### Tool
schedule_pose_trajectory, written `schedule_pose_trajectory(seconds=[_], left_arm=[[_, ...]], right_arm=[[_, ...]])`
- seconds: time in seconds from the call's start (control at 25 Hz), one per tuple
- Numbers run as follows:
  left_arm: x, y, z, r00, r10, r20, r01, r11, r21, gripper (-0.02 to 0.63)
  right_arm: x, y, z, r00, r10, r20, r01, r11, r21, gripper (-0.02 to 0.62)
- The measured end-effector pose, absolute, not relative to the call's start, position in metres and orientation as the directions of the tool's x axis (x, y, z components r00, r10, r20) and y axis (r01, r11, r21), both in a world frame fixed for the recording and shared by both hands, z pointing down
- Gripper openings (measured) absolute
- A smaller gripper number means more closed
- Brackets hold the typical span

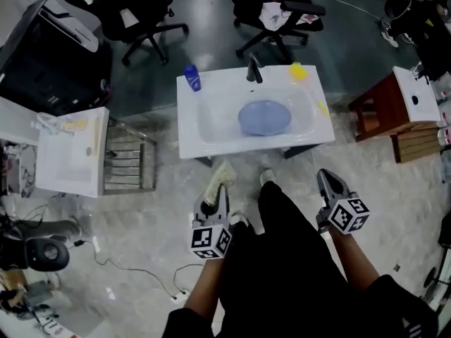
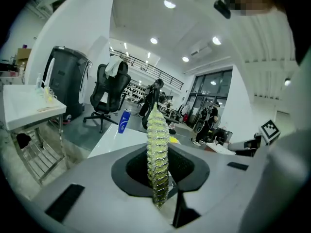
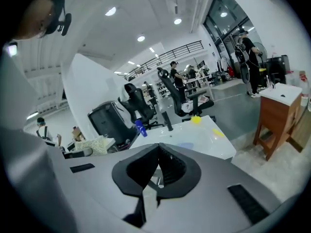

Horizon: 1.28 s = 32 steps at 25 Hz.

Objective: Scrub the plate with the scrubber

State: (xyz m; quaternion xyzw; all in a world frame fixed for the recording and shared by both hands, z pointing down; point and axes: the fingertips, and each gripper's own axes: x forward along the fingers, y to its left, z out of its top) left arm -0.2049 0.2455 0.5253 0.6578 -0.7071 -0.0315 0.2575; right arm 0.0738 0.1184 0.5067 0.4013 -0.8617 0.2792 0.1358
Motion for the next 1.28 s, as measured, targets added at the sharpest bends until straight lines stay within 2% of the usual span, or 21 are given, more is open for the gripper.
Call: schedule_pose_trajectory(seconds=[0.28, 0.52, 0.72, 0.92, 1.28], left_arm=[[-0.177, 0.319, 0.514, 0.006, -0.954, 0.299, -0.92, 0.112, 0.375, 0.064], [-0.148, 0.353, 0.473, -0.075, -0.965, 0.253, -0.944, 0.15, 0.293, 0.064], [-0.074, 0.372, 0.453, -0.125, -0.964, 0.235, -0.964, 0.174, 0.201, 0.064], [0.007, 0.377, 0.442, -0.16, -0.962, 0.222, -0.958, 0.206, 0.201, 0.064], [0.076, 0.39, 0.44, -0.164, -0.96, 0.225, -0.959, 0.209, 0.192, 0.064]], right_arm=[[0.088, 0.203, 0.491, -0.635, -0.615, 0.467, -0.764, 0.588, -0.264, 0.0], [0.118, 0.221, 0.472, -0.671, -0.626, 0.397, -0.733, 0.642, -0.226, -0.002], [0.169, 0.22, 0.463, -0.702, -0.624, 0.344, -0.708, 0.666, -0.236, -0.002], [0.233, 0.22, 0.454, -0.721, -0.612, 0.324, -0.685, 0.702, -0.198, -0.002], [0.282, 0.24, 0.444, -0.739, -0.603, 0.3, -0.661, 0.735, -0.152, -0.002]])
